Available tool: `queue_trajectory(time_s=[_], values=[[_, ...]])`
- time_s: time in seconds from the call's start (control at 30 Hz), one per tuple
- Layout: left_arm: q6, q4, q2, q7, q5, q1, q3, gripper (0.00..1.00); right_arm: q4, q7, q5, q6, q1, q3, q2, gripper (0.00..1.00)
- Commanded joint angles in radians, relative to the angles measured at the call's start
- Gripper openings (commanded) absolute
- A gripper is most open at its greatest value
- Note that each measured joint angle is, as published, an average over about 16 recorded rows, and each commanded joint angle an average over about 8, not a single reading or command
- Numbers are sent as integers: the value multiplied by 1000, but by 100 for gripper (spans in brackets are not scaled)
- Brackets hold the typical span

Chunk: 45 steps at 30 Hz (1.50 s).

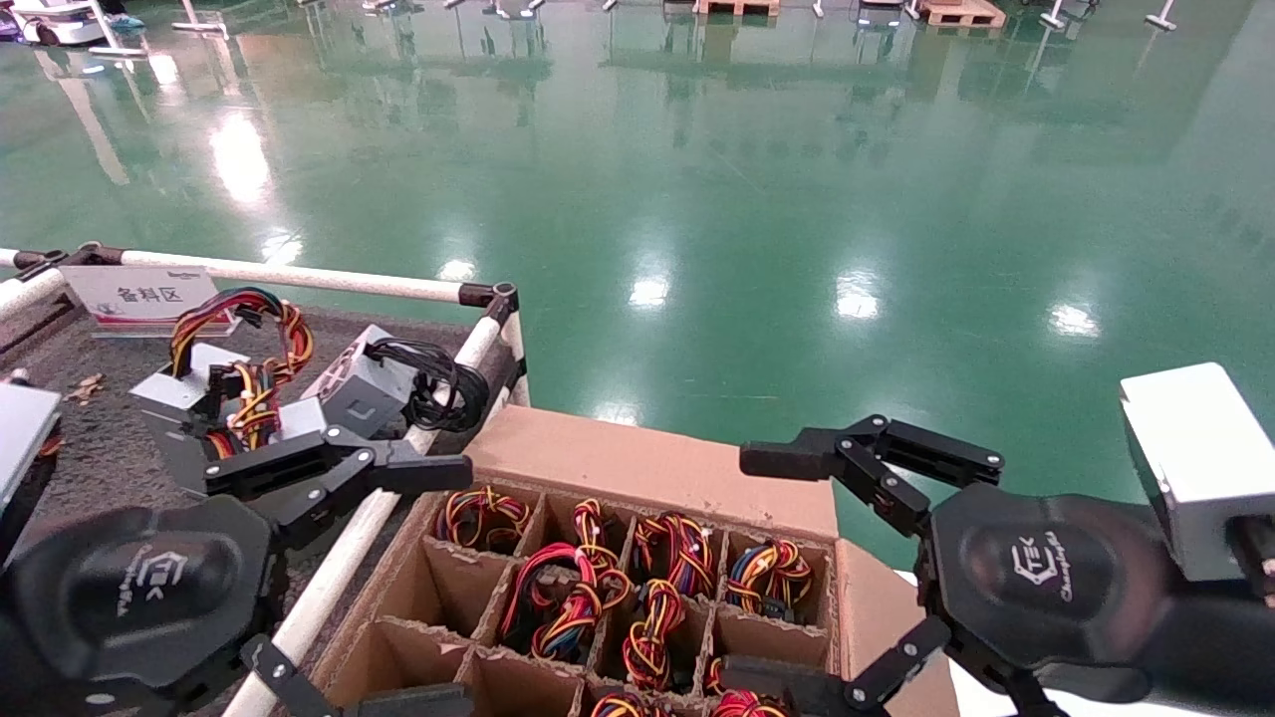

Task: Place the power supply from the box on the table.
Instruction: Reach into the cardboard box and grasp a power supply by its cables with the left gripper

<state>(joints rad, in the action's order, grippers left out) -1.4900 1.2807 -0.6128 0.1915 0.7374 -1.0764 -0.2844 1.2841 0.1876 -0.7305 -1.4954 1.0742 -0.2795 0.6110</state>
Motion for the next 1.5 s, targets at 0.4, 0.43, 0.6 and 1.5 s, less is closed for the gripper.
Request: queue_trajectory(time_s=[0.4, 0.43, 0.6, 1.5], values=[[42, -4, -16, 68, 67, -48, -47, 100, 0, 0, 0, 0, 0, 0, 0, 0], [47, -3, -19, 79, 76, -56, -53, 100, 0, 0, 0, 0, 0, 0, 0, 0], [69, 2, -40, 155, 137, -111, -94, 100, 0, 0, 0, 0, 0, 0, 0, 0], [80, 40, -121, 630, 431, -356, -341, 100, 0, 0, 0, 0, 0, 0, 0, 0]])
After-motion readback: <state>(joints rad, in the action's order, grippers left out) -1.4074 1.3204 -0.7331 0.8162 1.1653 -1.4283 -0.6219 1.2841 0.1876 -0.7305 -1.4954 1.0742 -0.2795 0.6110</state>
